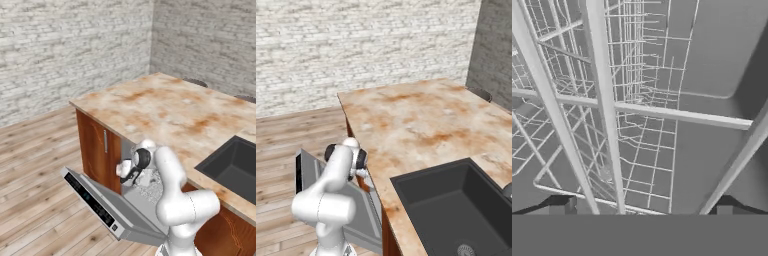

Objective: Open the dishwasher door and pull out the top rack.

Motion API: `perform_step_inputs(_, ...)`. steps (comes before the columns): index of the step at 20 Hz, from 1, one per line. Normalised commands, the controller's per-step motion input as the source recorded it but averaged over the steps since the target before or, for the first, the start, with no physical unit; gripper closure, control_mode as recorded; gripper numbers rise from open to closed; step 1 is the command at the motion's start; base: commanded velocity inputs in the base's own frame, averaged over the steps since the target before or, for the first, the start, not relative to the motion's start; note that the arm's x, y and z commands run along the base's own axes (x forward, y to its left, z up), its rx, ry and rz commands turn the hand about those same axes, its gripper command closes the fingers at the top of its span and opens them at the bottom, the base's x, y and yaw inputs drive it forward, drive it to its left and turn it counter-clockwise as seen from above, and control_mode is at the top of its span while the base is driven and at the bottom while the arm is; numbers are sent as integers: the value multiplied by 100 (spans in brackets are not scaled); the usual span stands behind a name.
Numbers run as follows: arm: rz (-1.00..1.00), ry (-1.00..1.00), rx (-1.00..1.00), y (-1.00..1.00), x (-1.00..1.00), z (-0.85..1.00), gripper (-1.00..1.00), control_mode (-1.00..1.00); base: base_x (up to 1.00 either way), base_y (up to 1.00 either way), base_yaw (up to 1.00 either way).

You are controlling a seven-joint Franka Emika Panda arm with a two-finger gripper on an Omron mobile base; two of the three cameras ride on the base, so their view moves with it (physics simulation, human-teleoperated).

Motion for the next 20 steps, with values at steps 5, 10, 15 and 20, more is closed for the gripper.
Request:
perform_step_inputs(5,3,12,51,1,-3,-83,-100,-100,0,0,0)
perform_step_inputs(10,4,4,50,20,-15,-70,-100,-100,0,0,0)
perform_step_inputs(15,6,3,54,10,-19,-42,-100,-100,0,0,0)
perform_step_inputs(20,6,6,57,5,-16,-34,-100,-100,0,0,0)
